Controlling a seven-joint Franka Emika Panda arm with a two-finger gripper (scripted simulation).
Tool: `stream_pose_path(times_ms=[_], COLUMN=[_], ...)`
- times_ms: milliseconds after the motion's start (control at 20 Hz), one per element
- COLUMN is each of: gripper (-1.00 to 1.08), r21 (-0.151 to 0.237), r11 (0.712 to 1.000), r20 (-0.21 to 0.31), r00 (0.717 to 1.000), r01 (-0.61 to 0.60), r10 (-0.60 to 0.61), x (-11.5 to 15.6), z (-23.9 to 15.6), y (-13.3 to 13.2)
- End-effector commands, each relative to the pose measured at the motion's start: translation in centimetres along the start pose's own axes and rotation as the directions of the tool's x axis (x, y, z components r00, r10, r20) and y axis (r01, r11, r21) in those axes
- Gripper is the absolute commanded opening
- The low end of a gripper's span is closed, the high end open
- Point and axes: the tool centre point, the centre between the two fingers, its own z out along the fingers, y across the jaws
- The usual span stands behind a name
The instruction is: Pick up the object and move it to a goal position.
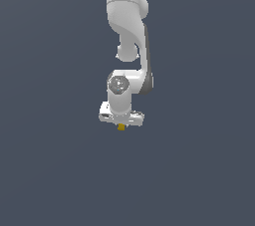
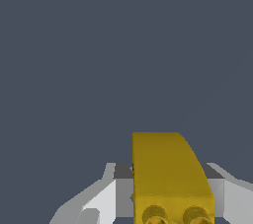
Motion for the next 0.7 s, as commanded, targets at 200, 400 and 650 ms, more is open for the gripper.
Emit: stream_pose_path(times_ms=[200, 400, 650], gripper=[-1.0, -1.0, -1.0], r21=[0.0, 0.0, 0.0], r11=[1.0, 1.0, 1.0], r20=[-0.001, -0.001, -0.001], r00=[1.0, 1.0, 1.0], r01=[0.0, 0.0, 0.0], r10=[0.0, 0.0, 0.0], x=[0.05, 0.04, 0.51], z=[0.02, 0.0, -0.52], y=[0.01, 0.01, 0.75])
